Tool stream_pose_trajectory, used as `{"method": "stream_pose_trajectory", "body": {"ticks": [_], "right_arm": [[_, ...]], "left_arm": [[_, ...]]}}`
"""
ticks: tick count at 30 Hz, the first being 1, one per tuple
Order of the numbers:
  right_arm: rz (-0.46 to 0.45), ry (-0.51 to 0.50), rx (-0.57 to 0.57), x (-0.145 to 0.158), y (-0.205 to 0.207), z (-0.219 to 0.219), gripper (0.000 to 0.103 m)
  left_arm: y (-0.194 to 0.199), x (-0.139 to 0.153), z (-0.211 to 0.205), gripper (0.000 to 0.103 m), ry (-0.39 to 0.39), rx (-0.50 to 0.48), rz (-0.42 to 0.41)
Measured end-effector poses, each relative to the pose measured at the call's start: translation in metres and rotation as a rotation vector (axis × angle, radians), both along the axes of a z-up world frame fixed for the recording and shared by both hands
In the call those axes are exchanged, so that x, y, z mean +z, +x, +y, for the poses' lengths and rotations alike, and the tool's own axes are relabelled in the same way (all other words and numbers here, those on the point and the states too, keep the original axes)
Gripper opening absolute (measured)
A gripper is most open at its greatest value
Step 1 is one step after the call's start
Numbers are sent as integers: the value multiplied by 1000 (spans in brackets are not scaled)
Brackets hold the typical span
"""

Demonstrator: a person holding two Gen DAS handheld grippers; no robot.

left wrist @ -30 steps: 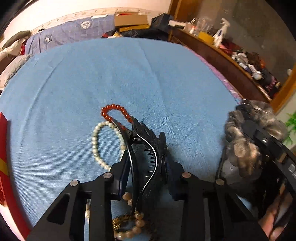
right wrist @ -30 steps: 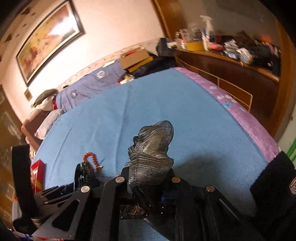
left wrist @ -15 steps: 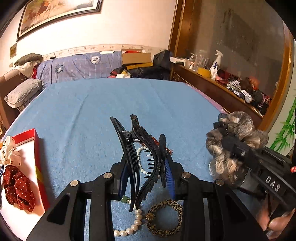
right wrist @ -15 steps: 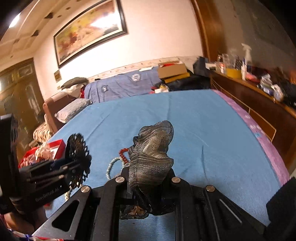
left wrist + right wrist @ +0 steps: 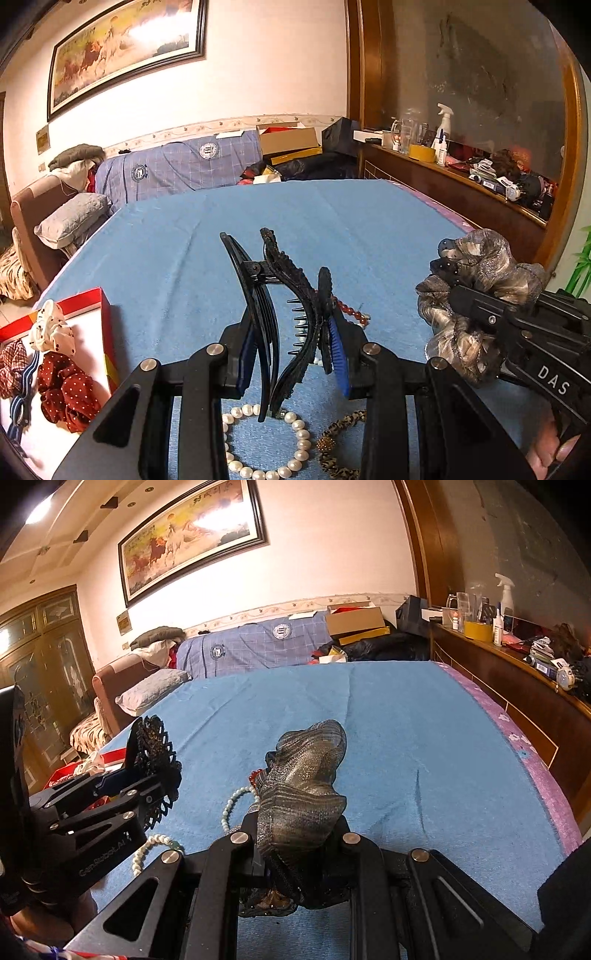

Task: Organize jewelry
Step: 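Lift the black hair claw with left tool while right tool holds grey scrunchie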

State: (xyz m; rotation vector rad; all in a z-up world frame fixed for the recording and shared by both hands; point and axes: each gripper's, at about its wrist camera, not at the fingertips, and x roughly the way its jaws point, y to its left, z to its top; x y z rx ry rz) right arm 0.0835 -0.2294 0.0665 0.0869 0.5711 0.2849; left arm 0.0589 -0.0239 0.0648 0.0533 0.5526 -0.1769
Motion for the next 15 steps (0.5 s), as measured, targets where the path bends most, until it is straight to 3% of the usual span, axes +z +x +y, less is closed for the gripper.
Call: {"method": "stream_pose_trajectory", "body": {"ticks": [15], "right_arm": [[-10,4,14,-2,0,-2,18]], "left_arm": [[-2,0,-2,33,40,20,-34]]}}
